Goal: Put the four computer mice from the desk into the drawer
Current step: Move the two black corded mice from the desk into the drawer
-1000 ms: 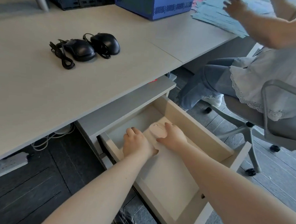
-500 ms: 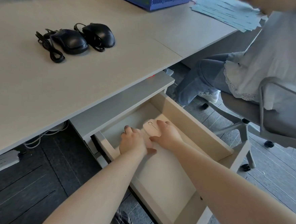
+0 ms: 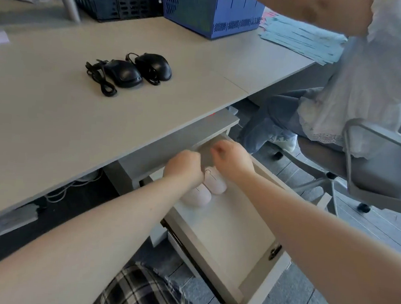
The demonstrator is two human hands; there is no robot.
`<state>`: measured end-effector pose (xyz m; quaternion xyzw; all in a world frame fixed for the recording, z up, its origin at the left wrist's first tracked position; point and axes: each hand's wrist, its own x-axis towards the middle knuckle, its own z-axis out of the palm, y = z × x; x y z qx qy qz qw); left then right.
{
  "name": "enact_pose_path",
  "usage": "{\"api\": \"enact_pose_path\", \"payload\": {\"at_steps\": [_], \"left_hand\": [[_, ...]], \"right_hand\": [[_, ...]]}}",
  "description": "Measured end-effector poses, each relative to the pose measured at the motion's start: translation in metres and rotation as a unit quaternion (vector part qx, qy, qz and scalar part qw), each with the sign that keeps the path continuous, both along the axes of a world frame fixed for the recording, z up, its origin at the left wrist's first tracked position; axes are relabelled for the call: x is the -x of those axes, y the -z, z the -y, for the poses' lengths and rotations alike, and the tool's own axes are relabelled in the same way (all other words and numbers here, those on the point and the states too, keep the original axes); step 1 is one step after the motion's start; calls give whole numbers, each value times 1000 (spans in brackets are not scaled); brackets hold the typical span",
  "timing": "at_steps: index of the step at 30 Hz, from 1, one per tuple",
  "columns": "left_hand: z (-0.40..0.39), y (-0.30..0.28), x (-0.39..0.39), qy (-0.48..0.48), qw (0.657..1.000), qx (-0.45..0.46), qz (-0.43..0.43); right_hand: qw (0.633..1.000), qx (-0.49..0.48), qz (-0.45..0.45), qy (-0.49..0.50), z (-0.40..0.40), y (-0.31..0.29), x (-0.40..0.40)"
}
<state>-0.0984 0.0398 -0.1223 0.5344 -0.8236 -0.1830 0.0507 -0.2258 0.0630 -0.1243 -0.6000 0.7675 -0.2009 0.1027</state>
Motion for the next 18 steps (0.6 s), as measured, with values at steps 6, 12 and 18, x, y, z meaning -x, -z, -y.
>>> {"api": "enact_pose_path", "payload": {"at_steps": [6, 12, 18], "left_hand": [[4, -49, -26, -23, 975, 131, -176], [18, -72, -44, -70, 929, 219, -290], [90, -87, -81, -194, 955, 171, -144]], "right_hand": [[994, 110, 16, -4, 7, -33, -32], [982, 182, 29, -30, 31, -54, -56], [988, 142, 63, 5, 90, -76, -69]]}}
